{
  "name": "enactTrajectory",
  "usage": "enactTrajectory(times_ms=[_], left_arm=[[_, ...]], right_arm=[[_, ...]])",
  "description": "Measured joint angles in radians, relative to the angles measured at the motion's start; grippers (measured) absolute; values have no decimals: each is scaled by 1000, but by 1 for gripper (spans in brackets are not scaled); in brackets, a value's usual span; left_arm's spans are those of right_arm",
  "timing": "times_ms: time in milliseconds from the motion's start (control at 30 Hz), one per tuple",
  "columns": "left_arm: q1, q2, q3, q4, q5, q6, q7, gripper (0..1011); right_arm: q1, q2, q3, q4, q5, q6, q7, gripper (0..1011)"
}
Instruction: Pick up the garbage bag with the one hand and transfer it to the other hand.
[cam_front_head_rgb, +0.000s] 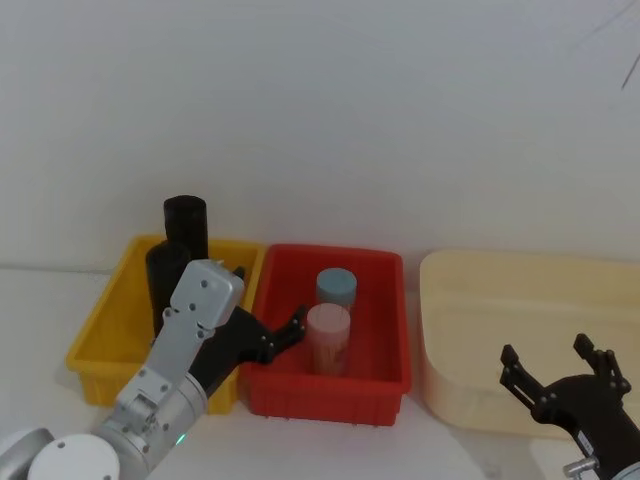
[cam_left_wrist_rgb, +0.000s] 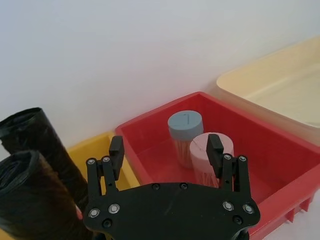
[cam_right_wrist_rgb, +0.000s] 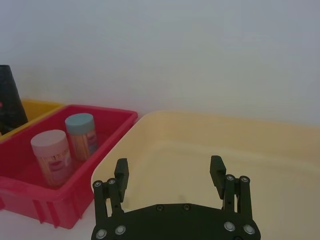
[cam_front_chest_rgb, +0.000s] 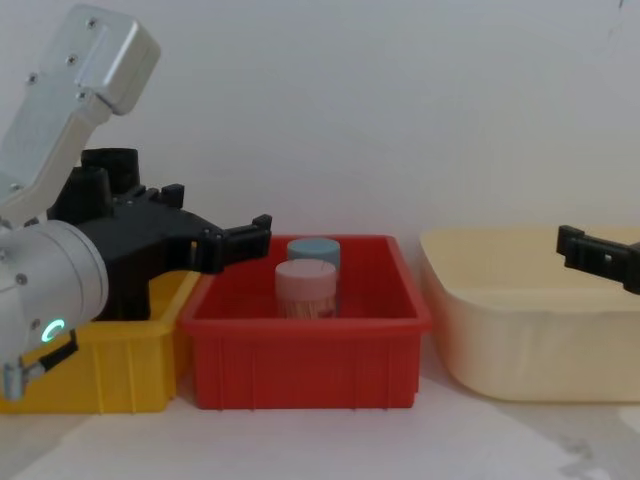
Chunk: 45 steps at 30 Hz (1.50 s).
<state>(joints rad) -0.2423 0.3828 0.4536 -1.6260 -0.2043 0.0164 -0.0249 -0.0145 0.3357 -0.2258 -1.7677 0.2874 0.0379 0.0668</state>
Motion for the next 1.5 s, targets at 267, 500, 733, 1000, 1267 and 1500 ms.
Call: enactTrajectory(times_ms=[267, 500, 733, 1000, 1267, 1500], left_arm=[[-27, 24, -4, -16, -24, 24, -67, 1001], [-45, 77, -40, -83, -70, 75, -143, 1001], [-14, 158, -134, -170, -135, 129, -199, 1001], [53, 227, -252, -234, -191, 173, -216, 1001], [114, 273, -352, -252, -244, 211, -235, 1001], [110, 277, -370, -210, -272, 217, -265, 1001]], right_arm=[[17, -17, -3, -20, 12, 46, -1, 1004], [63, -37, -17, -45, 36, 116, 17, 1004], [142, -71, -57, -55, 57, 199, 50, 1004], [232, -110, -111, -30, 63, 271, 82, 1004], [312, -143, -158, 13, 62, 341, 104, 1004], [348, -157, -176, 43, 58, 386, 116, 1004]])
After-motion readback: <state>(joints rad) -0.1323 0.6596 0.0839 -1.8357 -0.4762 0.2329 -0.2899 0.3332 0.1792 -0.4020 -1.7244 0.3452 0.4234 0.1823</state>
